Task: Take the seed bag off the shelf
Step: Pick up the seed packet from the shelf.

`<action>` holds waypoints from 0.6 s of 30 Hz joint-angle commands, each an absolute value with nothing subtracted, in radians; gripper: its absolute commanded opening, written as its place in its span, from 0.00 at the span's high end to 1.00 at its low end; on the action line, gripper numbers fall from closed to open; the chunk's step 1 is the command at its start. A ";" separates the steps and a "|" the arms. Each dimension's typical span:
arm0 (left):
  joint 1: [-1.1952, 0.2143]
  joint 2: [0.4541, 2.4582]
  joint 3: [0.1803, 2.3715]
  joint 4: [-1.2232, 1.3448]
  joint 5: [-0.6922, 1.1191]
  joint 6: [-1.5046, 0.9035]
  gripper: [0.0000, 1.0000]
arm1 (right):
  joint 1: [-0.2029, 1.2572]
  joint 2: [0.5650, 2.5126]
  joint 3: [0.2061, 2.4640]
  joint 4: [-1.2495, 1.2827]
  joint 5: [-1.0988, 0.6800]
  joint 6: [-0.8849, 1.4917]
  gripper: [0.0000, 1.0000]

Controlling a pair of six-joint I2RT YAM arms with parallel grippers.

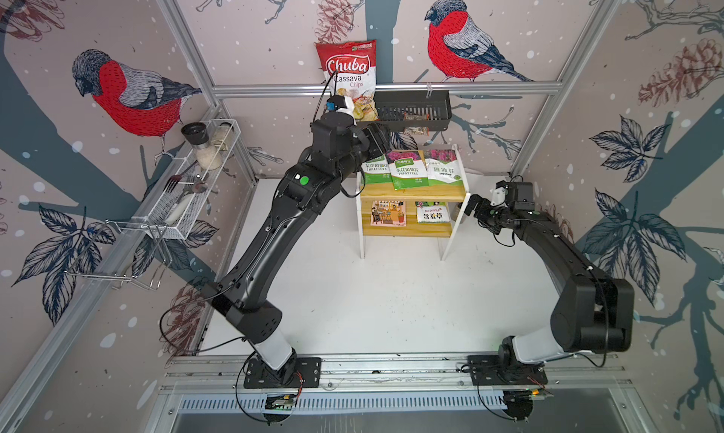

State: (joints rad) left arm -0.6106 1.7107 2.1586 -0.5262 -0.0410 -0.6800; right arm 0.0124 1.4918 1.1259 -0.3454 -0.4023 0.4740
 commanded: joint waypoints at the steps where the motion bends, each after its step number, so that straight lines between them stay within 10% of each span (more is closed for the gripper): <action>1: -0.613 1.772 2.198 -0.581 0.084 -0.669 0.39 | 0.013 1.469 1.112 -0.337 -0.405 0.496 0.00; 18: -0.627 1.861 2.133 -0.623 0.097 -0.788 0.34 | 0.012 1.404 1.030 -0.321 -0.414 0.512 0.00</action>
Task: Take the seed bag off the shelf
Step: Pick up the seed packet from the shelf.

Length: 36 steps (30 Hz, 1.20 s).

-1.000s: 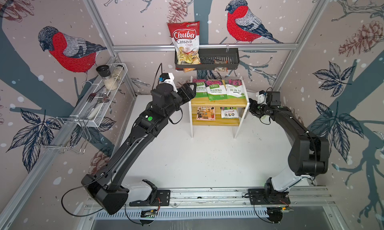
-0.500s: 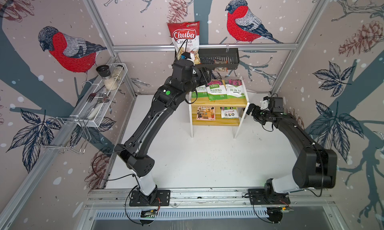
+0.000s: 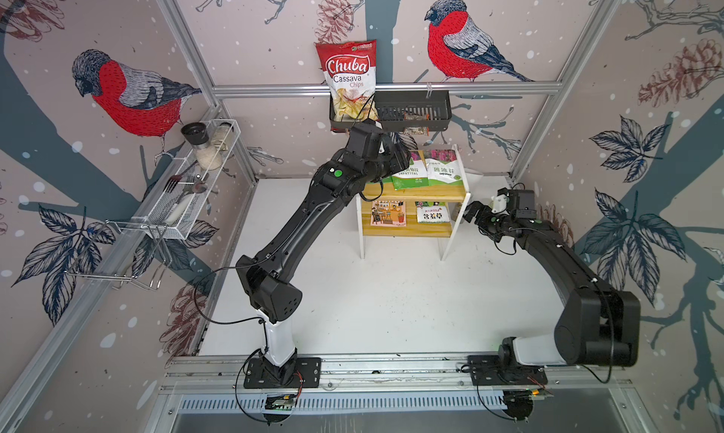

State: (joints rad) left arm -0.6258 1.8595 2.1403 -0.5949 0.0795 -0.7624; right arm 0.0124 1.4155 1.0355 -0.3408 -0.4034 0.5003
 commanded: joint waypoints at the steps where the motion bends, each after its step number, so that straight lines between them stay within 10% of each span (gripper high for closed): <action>1: -0.627 1.861 2.129 -0.631 0.093 -0.793 0.34 | 0.013 1.399 1.026 -0.318 -0.414 0.515 0.00; 36: -0.698 1.631 1.794 -0.600 0.079 -0.969 0.34 | 0.014 1.344 0.970 -0.281 -0.387 0.583 0.00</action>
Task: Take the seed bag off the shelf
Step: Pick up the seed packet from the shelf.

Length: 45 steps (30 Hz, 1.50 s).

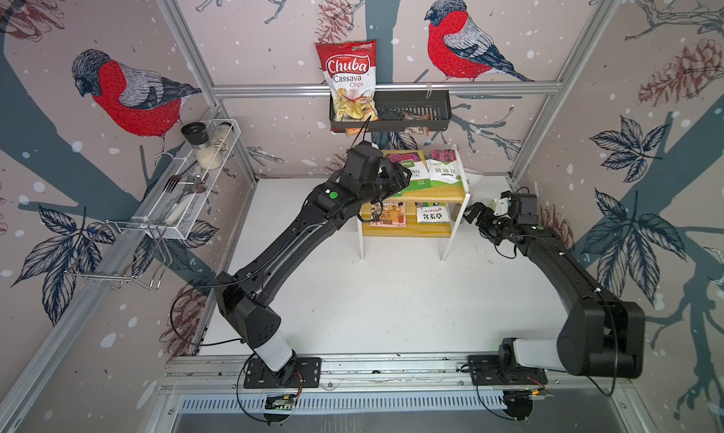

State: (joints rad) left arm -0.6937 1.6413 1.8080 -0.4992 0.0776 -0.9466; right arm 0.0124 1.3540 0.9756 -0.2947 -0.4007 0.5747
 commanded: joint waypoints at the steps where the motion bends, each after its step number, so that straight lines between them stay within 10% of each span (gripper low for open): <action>1: -0.701 1.625 1.793 -0.608 0.077 -0.969 0.34 | 0.015 1.344 0.968 -0.281 -0.387 0.586 0.00; 30: -0.719 1.651 2.015 -0.589 -0.010 -0.903 0.29 | 0.032 1.336 0.989 -0.277 -0.380 0.595 0.00; 45: -0.843 1.242 1.489 -0.429 -0.219 -1.183 0.28 | 0.043 1.332 0.962 -0.268 -0.402 0.577 0.00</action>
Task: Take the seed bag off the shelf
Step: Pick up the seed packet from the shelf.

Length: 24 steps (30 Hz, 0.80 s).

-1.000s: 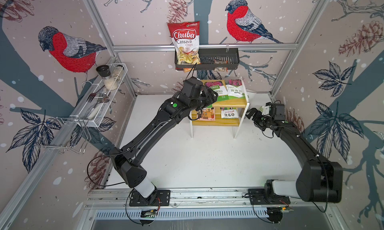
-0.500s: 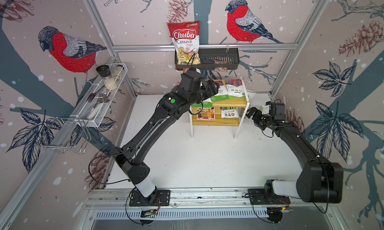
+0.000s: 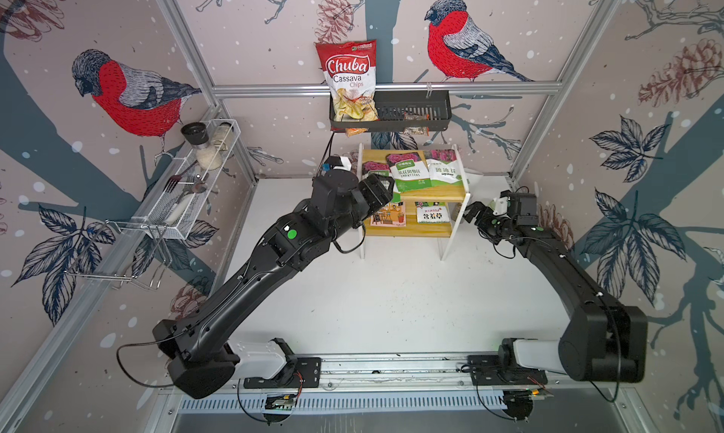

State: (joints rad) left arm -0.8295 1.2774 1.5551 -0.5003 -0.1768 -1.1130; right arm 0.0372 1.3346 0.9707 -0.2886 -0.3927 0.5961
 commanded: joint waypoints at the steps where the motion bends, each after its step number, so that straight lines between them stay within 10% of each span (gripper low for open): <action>1: -0.848 1.227 1.454 -0.412 -0.220 -1.196 0.28 | 0.044 1.330 0.960 -0.267 -0.402 0.577 0.00; 24: -0.780 1.231 1.325 -0.318 -0.238 -1.159 0.25 | 0.054 1.332 0.966 -0.296 -0.400 0.557 0.00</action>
State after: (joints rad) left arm -0.8013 1.2304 1.3277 -0.3725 -0.2607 -1.1774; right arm 0.0521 1.3270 0.9573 -0.2955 -0.3946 0.5720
